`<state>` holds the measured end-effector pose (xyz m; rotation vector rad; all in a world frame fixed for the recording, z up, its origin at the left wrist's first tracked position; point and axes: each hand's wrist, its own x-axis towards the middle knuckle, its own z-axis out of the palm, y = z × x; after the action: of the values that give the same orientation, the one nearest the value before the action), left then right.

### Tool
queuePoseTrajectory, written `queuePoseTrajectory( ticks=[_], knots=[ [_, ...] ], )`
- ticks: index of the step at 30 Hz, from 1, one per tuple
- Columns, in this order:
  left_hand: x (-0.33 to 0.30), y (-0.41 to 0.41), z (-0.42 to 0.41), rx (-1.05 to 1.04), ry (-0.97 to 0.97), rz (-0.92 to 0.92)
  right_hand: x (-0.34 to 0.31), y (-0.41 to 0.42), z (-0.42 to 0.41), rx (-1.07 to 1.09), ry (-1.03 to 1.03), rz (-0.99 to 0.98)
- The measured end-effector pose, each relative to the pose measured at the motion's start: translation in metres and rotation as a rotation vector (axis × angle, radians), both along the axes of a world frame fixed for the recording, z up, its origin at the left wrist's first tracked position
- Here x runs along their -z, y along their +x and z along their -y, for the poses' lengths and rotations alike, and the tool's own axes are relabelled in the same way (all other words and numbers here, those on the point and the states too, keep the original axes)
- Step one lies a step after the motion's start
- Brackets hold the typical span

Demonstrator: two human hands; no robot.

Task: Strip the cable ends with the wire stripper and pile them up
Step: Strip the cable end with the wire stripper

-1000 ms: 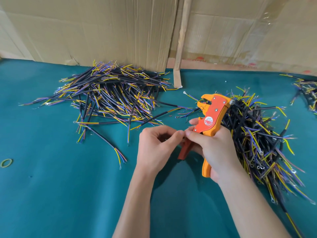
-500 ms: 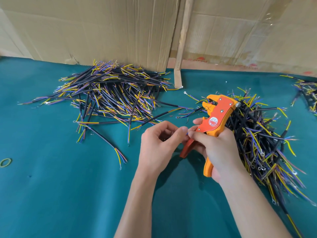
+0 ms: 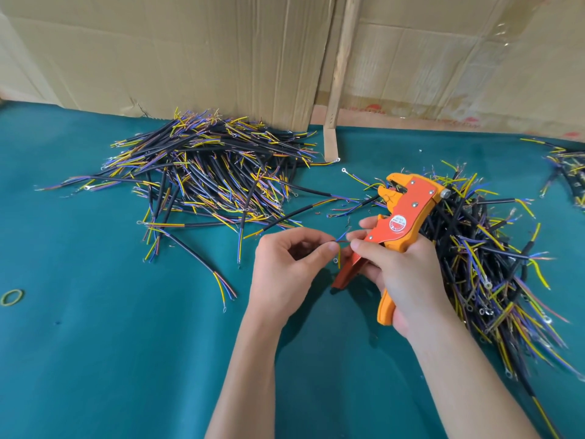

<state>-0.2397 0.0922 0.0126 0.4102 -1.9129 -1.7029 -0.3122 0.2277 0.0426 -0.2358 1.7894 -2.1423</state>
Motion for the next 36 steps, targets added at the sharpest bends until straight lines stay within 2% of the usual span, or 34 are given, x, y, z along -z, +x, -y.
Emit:
queuePoseTrajectory(
  ticks=[8, 14, 28, 36],
  knots=[
    [-0.003, -0.003, -0.005, -0.030, 0.096, -0.005, 0.001, 0.002, 0.002, -0.052, 0.002, -0.007],
    [-0.007, -0.004, -0.006, -0.081, 0.190, -0.019, 0.002, 0.012, 0.010, -0.057, 0.013, -0.102],
    [-0.003, -0.004, -0.003, -0.103, 0.232, 0.043, 0.000, 0.014, 0.010, -0.019, 0.012, -0.154],
    [-0.005, -0.003, 0.000, -0.055, 0.282, 0.047, 0.001, 0.014, 0.008, -0.033, 0.104, -0.388]
  ],
)
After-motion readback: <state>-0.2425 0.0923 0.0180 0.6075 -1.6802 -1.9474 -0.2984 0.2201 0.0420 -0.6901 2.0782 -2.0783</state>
